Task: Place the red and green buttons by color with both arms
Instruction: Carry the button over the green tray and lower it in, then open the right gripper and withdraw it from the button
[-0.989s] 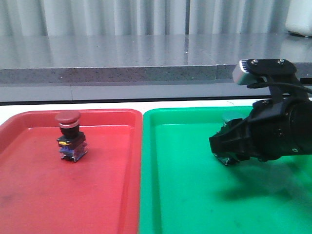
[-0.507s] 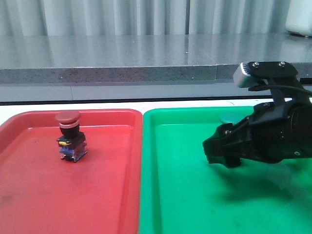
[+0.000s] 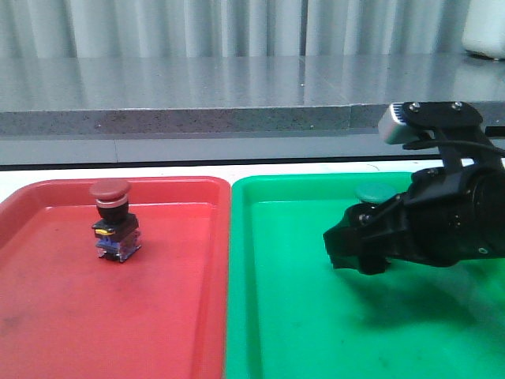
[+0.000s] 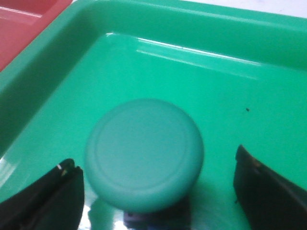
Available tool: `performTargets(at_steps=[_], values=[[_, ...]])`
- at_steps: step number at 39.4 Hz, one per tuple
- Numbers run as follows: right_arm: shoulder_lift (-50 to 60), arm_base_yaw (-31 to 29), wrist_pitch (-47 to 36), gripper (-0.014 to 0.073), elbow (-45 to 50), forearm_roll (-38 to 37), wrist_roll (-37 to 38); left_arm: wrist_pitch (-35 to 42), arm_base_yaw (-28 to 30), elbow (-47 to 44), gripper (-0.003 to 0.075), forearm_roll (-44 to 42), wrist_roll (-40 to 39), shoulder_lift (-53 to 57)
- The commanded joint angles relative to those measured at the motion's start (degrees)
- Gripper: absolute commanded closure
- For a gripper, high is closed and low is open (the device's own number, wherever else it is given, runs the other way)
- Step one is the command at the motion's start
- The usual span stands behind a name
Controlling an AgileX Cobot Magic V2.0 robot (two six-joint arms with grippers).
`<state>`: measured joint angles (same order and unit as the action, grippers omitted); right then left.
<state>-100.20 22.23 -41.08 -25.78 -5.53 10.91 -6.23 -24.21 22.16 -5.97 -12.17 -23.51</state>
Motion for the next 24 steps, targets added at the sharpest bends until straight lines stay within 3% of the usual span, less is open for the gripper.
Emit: performTargets(at_steps=[1, 24], values=[[2.0, -0.1, -3.7, -0.0055, -0.4, -0.4, -0.2, 4.6, -0.5, 1.6, 0.074, 0.0, -0.2, -0.1], [2.0, -0.1, -4.3, -0.0055, 0.2, 1.8, -0.4, 4.6, -0.5, 1.6, 0.074, 0.0, -0.2, -0.1]])
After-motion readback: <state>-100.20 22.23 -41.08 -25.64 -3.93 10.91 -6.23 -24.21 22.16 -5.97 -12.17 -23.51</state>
